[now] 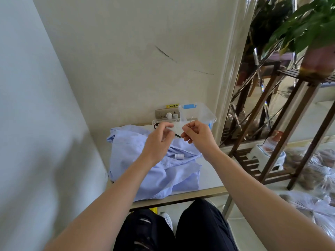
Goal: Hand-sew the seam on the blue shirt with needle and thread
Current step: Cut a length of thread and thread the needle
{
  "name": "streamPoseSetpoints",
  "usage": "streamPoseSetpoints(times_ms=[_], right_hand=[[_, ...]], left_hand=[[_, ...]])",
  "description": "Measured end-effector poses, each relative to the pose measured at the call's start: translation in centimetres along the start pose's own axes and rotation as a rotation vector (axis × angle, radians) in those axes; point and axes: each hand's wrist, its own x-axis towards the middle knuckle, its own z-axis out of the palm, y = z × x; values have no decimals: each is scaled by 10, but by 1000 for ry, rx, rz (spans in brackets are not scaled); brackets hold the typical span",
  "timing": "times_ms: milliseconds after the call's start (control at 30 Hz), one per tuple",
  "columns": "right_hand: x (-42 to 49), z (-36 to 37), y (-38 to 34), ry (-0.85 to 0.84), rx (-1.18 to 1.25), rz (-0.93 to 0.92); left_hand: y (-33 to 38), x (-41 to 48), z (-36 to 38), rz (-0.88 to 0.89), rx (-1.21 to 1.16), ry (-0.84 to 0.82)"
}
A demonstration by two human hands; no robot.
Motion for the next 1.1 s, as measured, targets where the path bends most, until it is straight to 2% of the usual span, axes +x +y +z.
streamPoseSetpoints(times_ms=[67, 133, 267, 467, 633, 833, 1000, 1100], right_hand=[[-1, 1, -1, 2, -7, -12], [-2, 1, -1, -3, -13, -17], [-1, 0, 0, -22, -23, -10], [-1, 3, 4, -36, -9, 24], [0, 5, 3, -12, 8, 22], [4, 4, 1, 3, 9, 13], [3, 4, 2, 55, 38, 3], [4, 3, 2, 46, 32, 9]], left_hand=[[9, -1, 11, -152, -106, -170], [12, -1, 16, -200, -91, -208], [2, 2, 8, -155, 33, -68], [-27, 5, -8, -241, 192, 141], [-53, 1, -20, -354, 331, 172], [-69, 0, -30, -396, 414, 211], [-76, 0, -36, -365, 377, 282], [-78, -4, -38, -338, 309, 253]])
